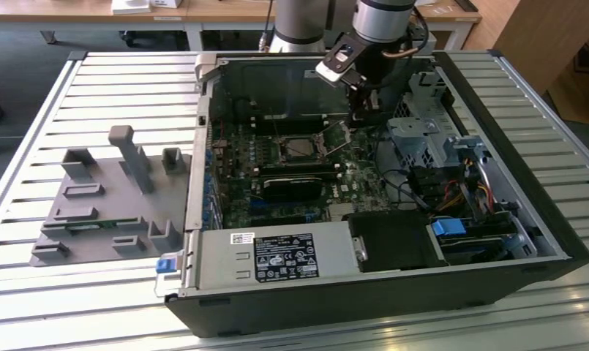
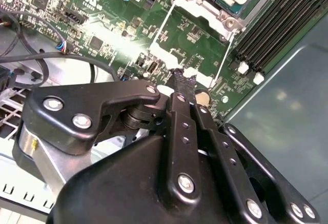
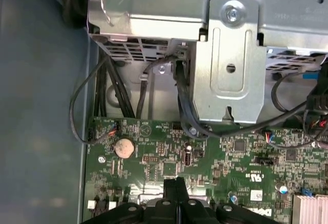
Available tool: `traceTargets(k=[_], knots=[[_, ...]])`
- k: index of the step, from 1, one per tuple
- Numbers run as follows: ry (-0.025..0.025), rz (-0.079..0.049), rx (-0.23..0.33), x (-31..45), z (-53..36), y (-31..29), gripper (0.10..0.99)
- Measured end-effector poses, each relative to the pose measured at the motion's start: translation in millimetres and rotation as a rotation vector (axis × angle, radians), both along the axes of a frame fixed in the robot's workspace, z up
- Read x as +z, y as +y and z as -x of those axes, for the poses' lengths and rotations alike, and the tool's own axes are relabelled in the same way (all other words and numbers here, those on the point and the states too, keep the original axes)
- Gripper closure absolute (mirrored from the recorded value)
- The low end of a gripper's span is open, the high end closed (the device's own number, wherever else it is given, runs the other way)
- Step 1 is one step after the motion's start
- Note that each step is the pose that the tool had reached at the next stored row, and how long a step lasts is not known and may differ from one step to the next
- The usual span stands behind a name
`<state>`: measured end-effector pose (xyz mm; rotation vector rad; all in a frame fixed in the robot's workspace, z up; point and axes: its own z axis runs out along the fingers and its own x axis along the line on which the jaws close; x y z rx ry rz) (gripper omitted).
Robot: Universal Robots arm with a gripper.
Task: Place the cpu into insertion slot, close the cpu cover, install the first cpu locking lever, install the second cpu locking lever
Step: 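Close the cpu cover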
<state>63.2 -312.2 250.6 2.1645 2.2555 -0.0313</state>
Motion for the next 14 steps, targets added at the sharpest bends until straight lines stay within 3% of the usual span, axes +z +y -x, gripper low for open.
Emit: traceTargets(k=[14], knots=[[0.0086,0.025,0.000,-4.3,-10.8,6.7,0.980]])
